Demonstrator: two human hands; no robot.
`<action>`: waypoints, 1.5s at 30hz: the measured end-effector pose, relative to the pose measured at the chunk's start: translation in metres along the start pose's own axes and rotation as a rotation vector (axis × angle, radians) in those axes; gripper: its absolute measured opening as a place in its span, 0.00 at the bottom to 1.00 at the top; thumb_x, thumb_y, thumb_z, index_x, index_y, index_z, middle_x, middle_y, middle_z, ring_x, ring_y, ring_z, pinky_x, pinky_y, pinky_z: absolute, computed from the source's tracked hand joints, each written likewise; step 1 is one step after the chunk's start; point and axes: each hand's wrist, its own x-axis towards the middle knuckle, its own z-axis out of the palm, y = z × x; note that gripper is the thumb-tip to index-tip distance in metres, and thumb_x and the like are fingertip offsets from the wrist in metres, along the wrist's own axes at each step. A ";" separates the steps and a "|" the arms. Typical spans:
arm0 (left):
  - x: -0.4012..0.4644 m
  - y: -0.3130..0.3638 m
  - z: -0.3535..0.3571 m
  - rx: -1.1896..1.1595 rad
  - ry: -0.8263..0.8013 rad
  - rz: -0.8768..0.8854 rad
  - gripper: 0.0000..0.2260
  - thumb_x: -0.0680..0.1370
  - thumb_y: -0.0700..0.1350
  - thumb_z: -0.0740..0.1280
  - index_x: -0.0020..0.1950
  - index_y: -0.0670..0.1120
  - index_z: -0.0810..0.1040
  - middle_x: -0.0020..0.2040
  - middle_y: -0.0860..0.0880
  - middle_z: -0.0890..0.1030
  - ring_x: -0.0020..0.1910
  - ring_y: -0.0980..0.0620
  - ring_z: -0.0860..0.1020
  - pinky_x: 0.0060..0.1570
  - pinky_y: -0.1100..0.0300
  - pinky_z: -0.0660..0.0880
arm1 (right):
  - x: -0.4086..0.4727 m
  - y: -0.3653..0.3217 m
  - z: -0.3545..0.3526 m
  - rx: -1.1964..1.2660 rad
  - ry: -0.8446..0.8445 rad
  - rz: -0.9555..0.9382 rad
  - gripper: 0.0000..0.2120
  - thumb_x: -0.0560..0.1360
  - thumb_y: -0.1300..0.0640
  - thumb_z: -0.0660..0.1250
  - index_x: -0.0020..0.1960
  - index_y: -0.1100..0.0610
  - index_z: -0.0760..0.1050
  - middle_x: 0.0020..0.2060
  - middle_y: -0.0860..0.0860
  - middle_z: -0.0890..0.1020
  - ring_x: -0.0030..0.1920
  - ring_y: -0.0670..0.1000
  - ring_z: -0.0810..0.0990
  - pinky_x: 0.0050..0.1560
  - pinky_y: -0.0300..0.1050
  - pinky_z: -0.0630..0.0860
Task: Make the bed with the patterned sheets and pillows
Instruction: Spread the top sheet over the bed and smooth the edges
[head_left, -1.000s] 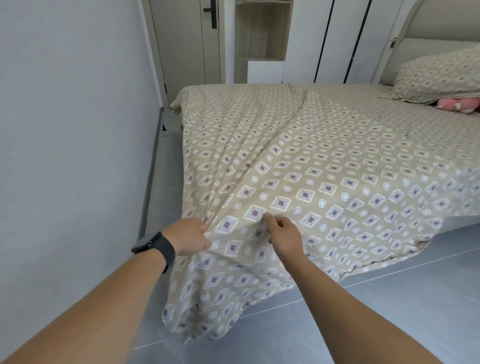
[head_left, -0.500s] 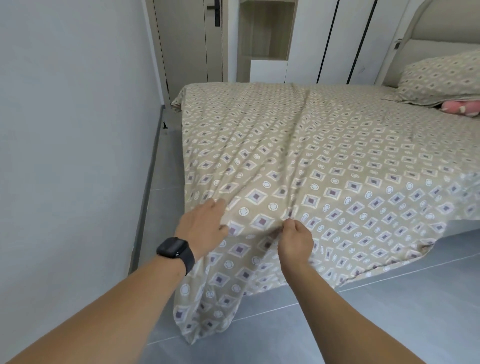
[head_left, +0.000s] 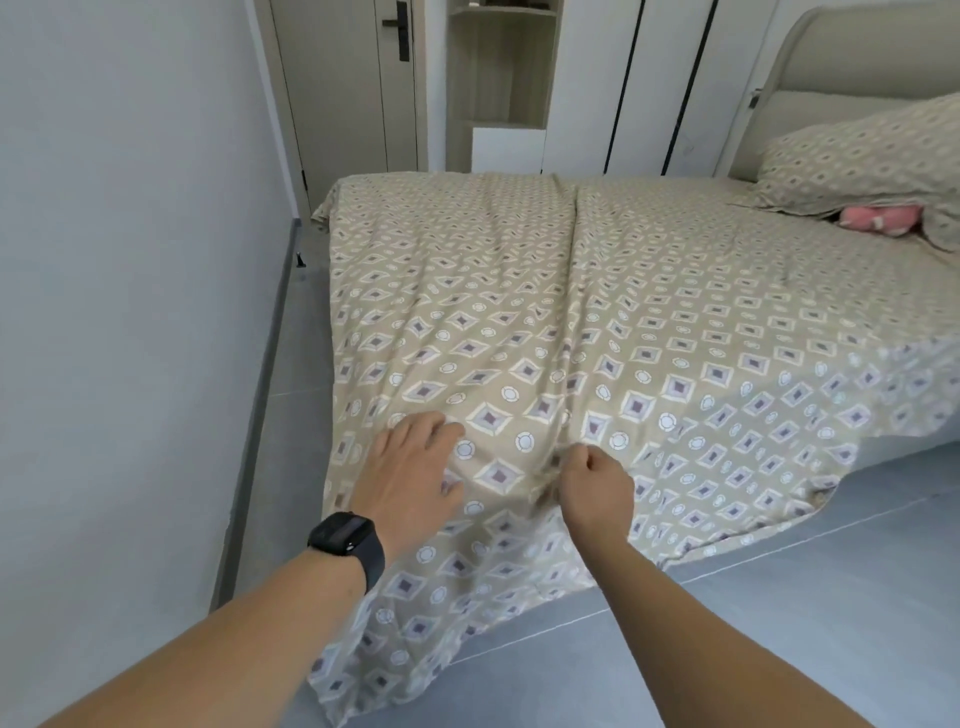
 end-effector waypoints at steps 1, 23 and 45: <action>0.010 0.005 -0.002 -0.031 -0.037 0.010 0.27 0.75 0.53 0.64 0.74 0.55 0.65 0.73 0.54 0.64 0.74 0.51 0.62 0.71 0.53 0.60 | 0.017 -0.004 -0.005 -0.060 0.092 -0.103 0.15 0.79 0.53 0.55 0.35 0.52 0.70 0.33 0.51 0.76 0.36 0.56 0.74 0.37 0.49 0.72; 0.304 0.025 0.045 -0.193 -0.939 -0.554 0.69 0.52 0.86 0.62 0.68 0.58 0.15 0.67 0.44 0.14 0.71 0.37 0.20 0.68 0.30 0.29 | 0.347 -0.064 -0.016 -1.060 -0.768 0.099 0.66 0.53 0.10 0.51 0.74 0.40 0.20 0.73 0.45 0.20 0.74 0.57 0.20 0.69 0.75 0.29; 0.337 0.017 0.045 -0.251 -1.197 -0.653 0.70 0.52 0.85 0.64 0.66 0.59 0.13 0.63 0.47 0.10 0.63 0.38 0.13 0.67 0.29 0.26 | 0.392 -0.121 0.010 -1.313 -1.198 0.399 0.74 0.53 0.12 0.58 0.67 0.52 0.11 0.61 0.57 0.10 0.70 0.65 0.16 0.70 0.78 0.32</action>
